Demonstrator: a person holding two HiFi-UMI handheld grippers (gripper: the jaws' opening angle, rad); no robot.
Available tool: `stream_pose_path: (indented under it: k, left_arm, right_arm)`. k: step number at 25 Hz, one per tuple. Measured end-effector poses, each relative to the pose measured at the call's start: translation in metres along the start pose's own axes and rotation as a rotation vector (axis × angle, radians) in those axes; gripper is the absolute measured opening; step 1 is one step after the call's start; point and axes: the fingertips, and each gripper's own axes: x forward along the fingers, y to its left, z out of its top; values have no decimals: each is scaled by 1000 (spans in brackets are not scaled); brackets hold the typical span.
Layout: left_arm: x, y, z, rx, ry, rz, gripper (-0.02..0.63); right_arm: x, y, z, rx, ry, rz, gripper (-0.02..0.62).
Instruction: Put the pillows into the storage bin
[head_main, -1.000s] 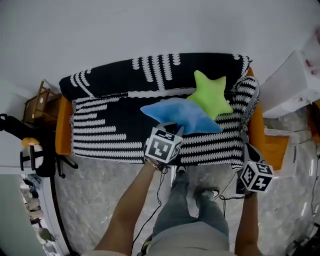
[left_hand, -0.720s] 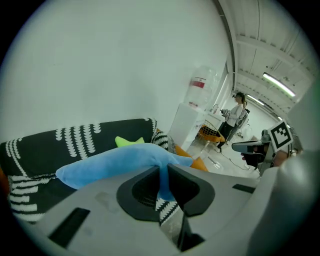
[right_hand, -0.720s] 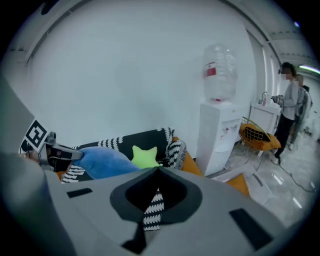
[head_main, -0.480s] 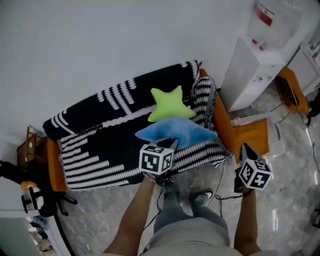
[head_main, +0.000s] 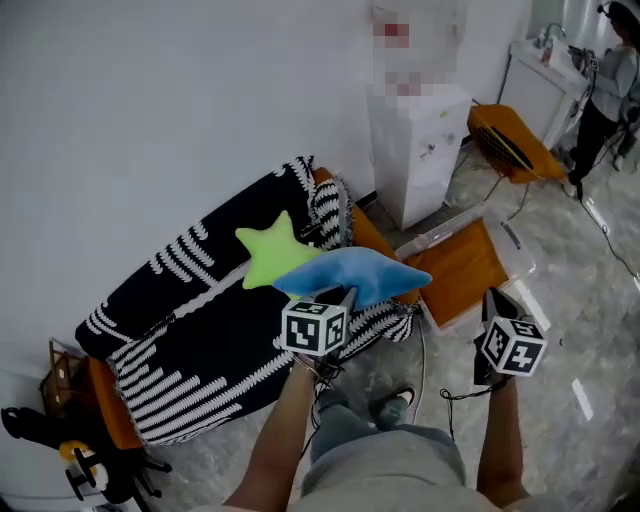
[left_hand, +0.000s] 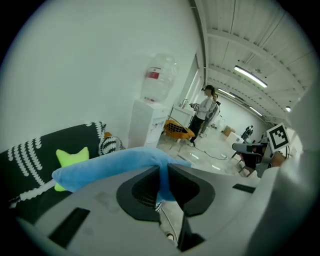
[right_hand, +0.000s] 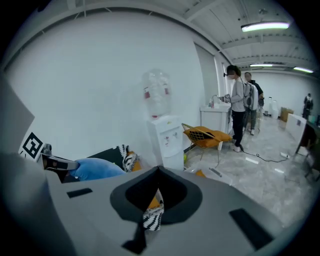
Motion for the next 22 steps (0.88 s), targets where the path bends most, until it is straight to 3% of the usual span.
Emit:
stream_pose_path:
  k: [6,12,22]
  left_arm:
    - [54,-84,23,124,44,-101,46]
    - [114,-147,34,241,117,-214,46]
    - [243,-194,49,275,263,-336,49]
  right_arm:
    - [-38,-92,-21,123,-7,-118,2]
    - [-45,-144,-48,245,4,-200,2]
    - [-9,-208,-39,280,82,-300,2]
